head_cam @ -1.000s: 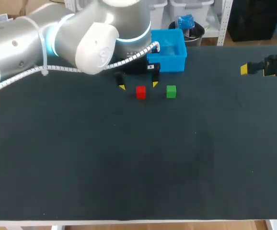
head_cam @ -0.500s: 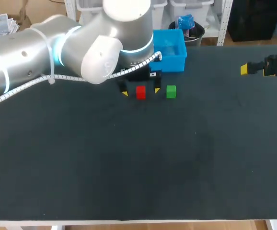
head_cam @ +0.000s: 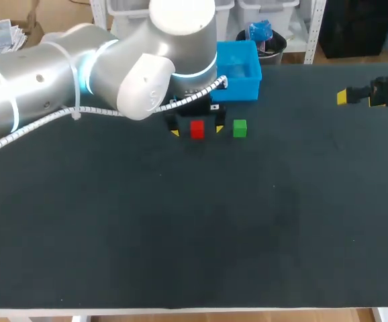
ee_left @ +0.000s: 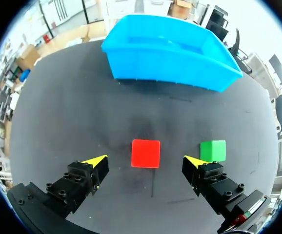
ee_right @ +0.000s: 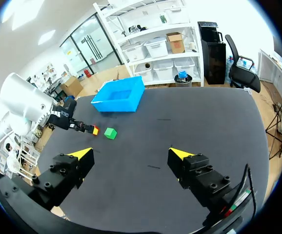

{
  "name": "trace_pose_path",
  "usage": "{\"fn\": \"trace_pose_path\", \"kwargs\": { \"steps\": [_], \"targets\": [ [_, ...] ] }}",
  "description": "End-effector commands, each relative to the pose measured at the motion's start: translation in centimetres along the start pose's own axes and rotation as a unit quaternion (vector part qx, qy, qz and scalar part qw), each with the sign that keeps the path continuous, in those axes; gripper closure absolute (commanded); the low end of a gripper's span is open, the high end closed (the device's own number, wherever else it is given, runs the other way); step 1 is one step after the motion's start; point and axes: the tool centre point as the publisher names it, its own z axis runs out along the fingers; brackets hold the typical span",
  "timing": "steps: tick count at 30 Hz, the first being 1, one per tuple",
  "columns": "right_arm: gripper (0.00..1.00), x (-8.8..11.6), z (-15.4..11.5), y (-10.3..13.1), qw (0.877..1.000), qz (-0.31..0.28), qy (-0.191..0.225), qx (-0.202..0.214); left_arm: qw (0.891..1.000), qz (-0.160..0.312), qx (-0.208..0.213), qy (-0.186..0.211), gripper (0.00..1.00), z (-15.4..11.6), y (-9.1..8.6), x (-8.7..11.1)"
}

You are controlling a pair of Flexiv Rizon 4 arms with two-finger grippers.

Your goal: Use the left arm to pick the red cube and place it into the blue plastic box first, then use the right arm to grasp the green cube and put it into the same blue plastic box after the first action is fully finished.

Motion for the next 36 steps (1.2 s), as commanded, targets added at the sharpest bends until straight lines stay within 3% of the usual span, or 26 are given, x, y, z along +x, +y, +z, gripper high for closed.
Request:
{"fn": "trace_pose_path", "kwargs": {
  "steps": [1, 17, 18, 19, 21, 23, 36],
  "targets": [
    [0.00, 0.0, 0.0, 0.0, 1.000, 0.000, 0.000, 0.001, 1.000, 0.000, -0.004, 0.002, 0.00, 0.4, -0.2, -0.3],
    [0.00, 0.0, 0.0, 0.0, 1.000, 0.000, 0.000, 0.001, 1.000, -0.007, -0.011, 0.004, 0.00, 1.3, 0.1, -0.5],
    [0.00, 0.0, 0.0, 0.0, 1.000, 0.000, 0.000, 0.001, 1.000, -0.008, -0.012, 0.005, 0.20, 1.4, 0.1, -0.5],
    [0.00, 0.0, 0.0, 0.0, 1.000, 0.000, 0.000, 0.001, 1.000, -0.010, -0.013, 0.007, 0.54, 1.5, 0.2, -0.5],
    [0.00, 0.0, 0.0, 0.0, 1.000, 0.000, 0.000, 0.001, 1.000, -0.010, -0.015, 0.007, 0.71, 1.6, 0.2, -0.5],
    [0.00, 0.0, 0.0, 0.0, 1.000, 0.000, 0.000, 0.001, 1.000, -0.010, -0.016, 0.007, 0.97, 1.7, 0.2, -0.5],
    [0.00, 0.0, 0.0, 0.0, 1.000, 0.000, 0.000, 0.001, 1.000, -0.002, -0.017, 0.004, 1.00, 1.5, -0.1, -0.6]
  ]
}}
